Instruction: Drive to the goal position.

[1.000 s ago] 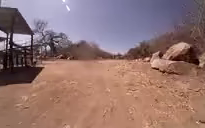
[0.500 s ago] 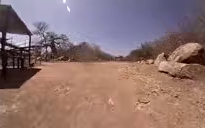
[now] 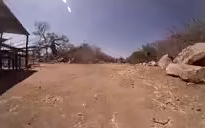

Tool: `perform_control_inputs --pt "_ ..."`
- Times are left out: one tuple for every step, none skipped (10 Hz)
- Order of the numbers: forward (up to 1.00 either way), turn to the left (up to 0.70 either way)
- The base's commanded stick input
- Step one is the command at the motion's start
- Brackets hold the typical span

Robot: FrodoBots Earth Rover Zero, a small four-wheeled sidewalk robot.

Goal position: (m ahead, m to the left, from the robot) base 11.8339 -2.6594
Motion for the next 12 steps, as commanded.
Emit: perform_control_inputs --pt "1.00 0.00" --pt "1.00 0.00" --pt "1.00 0.00" --pt "1.00 0.00" --pt "1.00 0.00" --pt "1.00 0.00" --pt "1.00 0.00" --pt "1.00 0.00" --pt "1.00 0.00" --pt "1.00 0.00" --pt "1.00 0.00" --pt "1.00 0.00"
